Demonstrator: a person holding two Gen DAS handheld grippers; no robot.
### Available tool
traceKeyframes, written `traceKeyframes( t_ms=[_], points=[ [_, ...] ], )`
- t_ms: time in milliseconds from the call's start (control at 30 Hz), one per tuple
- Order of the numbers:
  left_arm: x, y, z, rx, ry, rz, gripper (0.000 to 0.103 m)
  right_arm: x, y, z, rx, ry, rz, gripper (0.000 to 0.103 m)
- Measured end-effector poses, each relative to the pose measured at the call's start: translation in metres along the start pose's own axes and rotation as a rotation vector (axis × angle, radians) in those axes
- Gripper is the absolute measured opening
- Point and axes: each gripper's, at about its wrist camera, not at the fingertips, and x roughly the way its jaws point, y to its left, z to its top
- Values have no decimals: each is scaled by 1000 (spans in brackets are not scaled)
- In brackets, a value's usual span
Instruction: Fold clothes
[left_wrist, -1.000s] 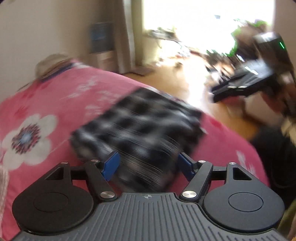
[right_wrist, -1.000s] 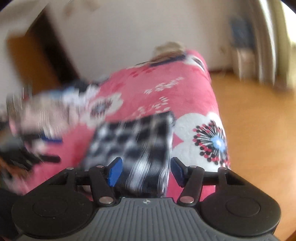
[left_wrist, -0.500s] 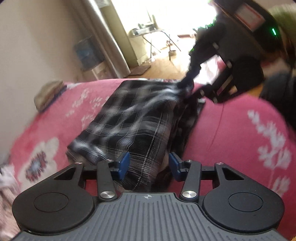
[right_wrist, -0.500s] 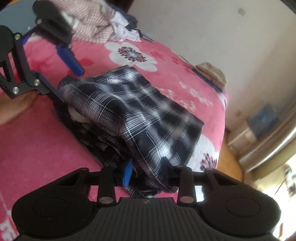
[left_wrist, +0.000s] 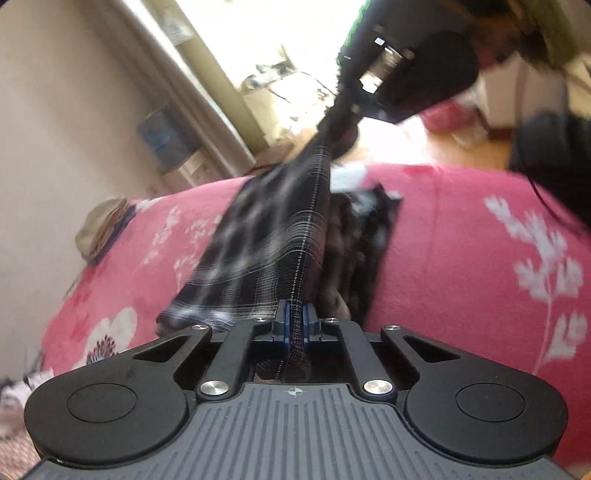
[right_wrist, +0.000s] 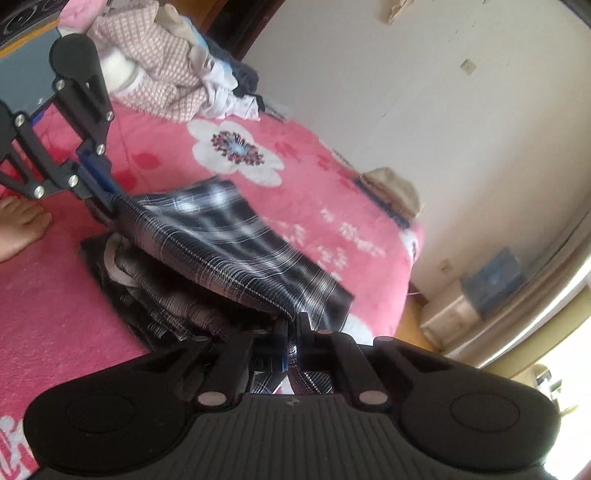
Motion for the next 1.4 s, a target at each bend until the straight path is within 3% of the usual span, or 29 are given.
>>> traceKeyframes(
  t_ms=[233, 333, 433, 500, 600, 700, 833, 1000, 1133, 1200, 1300, 1400],
  points=[
    [1, -8, -2, 62, 4, 21, 4, 6, 17, -16, -31, 46, 11, 3],
    [7, -8, -3, 23, 15, -16, 4, 12, 17, -21, -8, 57, 2, 3],
    [14, -17, -4, 7, 42, -72, 9, 34, 24, -42, -23, 153, 67, 4],
    [11, -18, -3, 15, 51, -69, 10, 35, 21, -49, 3, 171, 89, 5],
    [-4, 4, 1, -106, 46, -141, 19, 18, -4, -49, 144, 149, 126, 7],
    [-20, 38, 5, -286, 19, -221, 20, -1, -34, -44, 266, 99, 155, 7],
    [-18, 68, 16, -431, -41, -227, 22, -11, -63, -24, 343, -7, 196, 7],
    [42, 49, 28, -350, -1, -163, 22, 21, -56, 3, 381, -65, 306, 7],
    [74, 21, 19, -297, 56, -181, 22, 74, -31, -13, 393, 76, 405, 7],
    [73, 15, 19, -266, 39, -168, 26, 82, -28, -21, 404, 81, 409, 7],
    [73, 16, 17, -266, 27, -183, 28, 76, -43, -5, 415, 78, 395, 7],
    [76, 22, 13, -311, 16, -206, 30, 78, -68, 7, 476, 25, 311, 7]
  ],
)
